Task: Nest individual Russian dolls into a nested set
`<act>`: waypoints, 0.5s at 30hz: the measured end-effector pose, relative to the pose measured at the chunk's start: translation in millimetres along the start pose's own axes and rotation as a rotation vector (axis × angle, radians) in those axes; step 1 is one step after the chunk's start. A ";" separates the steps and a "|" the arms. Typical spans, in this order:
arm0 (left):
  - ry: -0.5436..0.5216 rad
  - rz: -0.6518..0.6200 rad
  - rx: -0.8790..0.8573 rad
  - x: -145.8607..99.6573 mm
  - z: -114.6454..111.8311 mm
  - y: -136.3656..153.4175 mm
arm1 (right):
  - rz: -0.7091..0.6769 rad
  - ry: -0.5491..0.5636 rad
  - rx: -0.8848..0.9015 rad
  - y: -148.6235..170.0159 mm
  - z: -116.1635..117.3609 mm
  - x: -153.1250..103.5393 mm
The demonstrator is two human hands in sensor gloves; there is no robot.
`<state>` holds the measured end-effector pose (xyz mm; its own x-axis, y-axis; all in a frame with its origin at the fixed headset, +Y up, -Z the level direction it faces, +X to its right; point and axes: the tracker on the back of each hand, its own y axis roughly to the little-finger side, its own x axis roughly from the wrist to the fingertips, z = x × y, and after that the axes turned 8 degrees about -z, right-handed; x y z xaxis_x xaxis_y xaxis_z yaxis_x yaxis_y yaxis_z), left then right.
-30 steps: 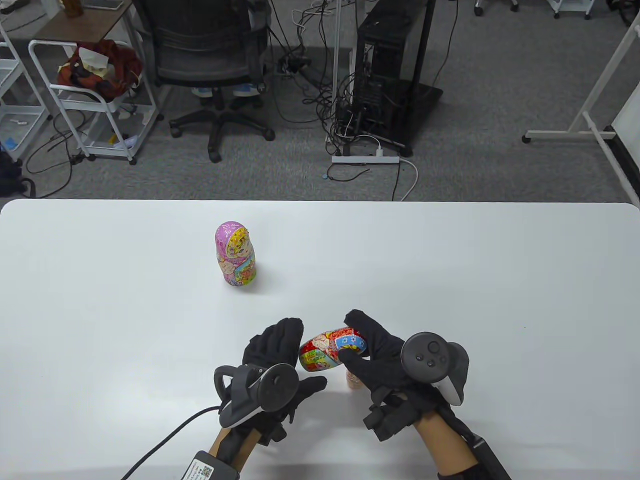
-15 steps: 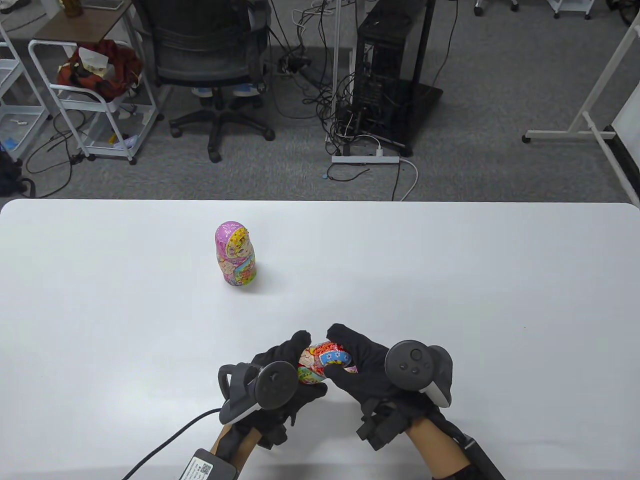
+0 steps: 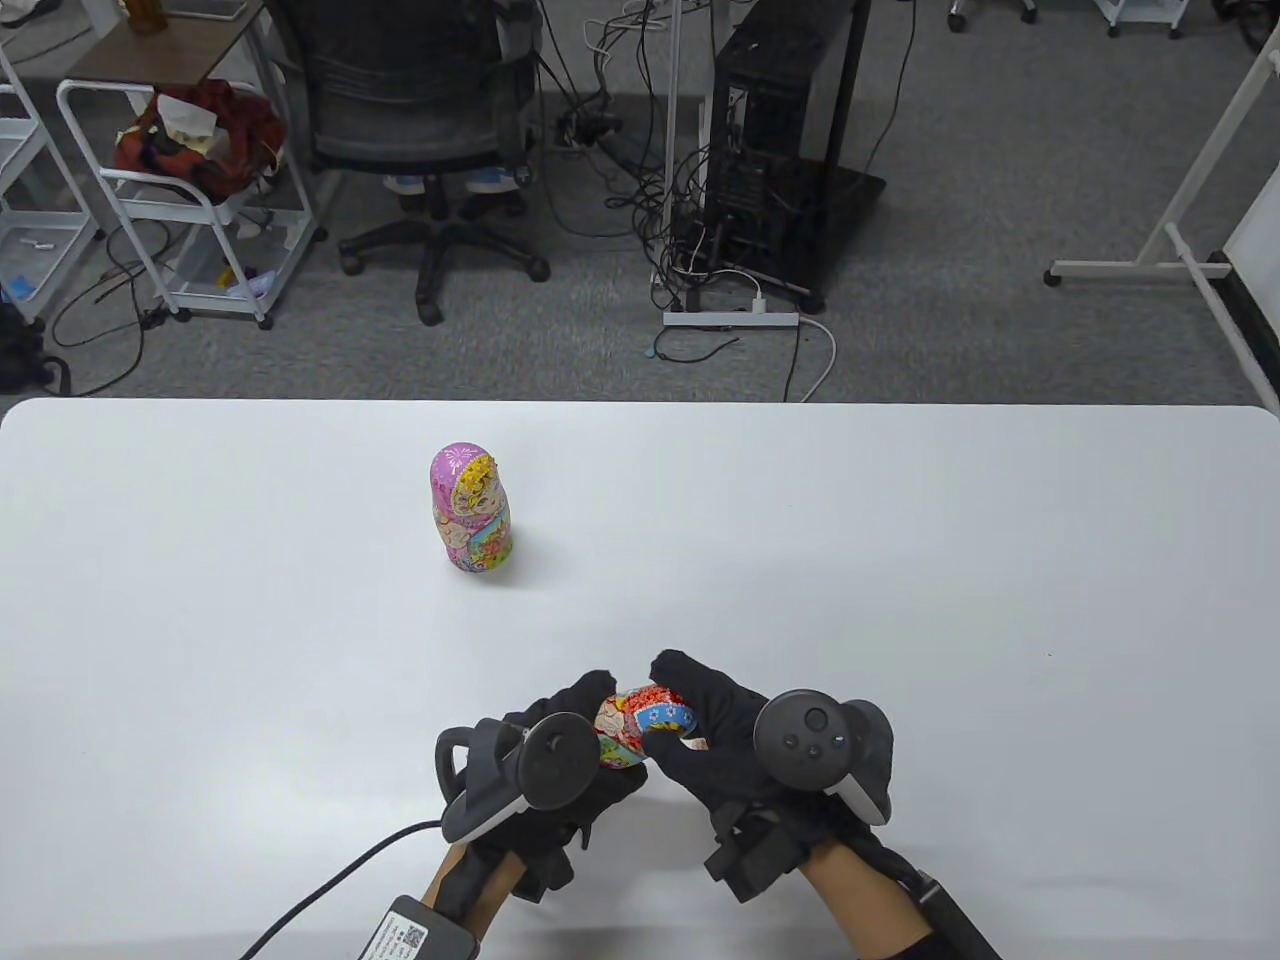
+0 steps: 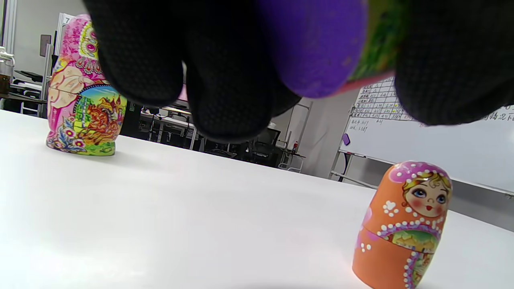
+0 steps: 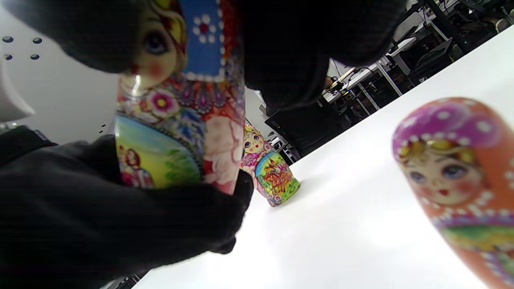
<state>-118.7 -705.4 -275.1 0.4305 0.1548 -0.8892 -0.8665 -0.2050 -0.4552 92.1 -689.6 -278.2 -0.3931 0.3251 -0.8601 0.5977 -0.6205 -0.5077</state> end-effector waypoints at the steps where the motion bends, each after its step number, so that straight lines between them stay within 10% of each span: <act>1: 0.004 0.003 0.004 -0.2 0.1 -0.2 | 0.000 0.002 -0.004 -0.5 0.6 -0.2; 15: 0.031 0.082 0.002 1.3 -4.1 10.0 | -0.004 0.102 -0.092 -9.2 -5.7 -2.9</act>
<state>-125.8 -711.3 -280.9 0.3656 0.1074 -0.9246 -0.8996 -0.2141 -0.3806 91.7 -680.8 -271.4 -0.3258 0.4012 -0.8561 0.6594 -0.5525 -0.5099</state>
